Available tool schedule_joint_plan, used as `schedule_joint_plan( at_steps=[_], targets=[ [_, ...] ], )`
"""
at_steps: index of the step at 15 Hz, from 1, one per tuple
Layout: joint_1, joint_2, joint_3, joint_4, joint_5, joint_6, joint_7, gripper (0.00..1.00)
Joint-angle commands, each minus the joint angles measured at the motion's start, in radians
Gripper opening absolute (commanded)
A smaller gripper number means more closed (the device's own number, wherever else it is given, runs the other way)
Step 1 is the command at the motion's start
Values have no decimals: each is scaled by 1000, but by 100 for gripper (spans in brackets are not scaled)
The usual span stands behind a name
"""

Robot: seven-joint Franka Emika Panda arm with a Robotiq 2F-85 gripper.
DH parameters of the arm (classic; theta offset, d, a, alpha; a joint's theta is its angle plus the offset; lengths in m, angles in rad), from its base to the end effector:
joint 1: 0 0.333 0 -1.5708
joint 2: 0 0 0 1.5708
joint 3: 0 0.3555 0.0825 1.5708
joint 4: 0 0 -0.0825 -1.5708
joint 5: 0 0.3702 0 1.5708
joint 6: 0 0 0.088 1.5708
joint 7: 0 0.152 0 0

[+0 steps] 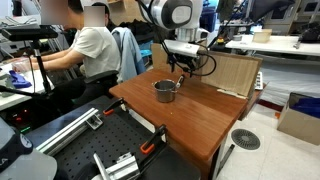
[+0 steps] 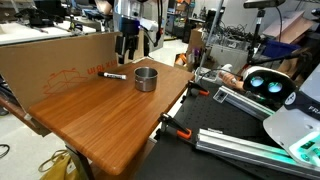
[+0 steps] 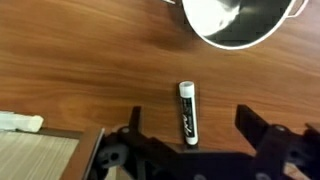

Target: Pick up the marker from the table and put it in the pot

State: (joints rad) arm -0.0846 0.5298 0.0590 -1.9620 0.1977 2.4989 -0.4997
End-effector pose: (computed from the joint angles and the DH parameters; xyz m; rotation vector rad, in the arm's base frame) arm 0.6299 -0.0133 0.2028 -2.9634 -0.4597 -0.0668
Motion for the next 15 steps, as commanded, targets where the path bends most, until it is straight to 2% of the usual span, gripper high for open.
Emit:
schedule_joint_plan(
  at_steps=[1,8,11,15],
  targets=[
    [-42,100,36,122,-11,-80,16,100],
    [-21,193,46,244,-46,-114,56,100],
    [19,220,14,286,-86,-130,127,100],
    [43,273,12,332,-145,-169,188,100]
  ],
)
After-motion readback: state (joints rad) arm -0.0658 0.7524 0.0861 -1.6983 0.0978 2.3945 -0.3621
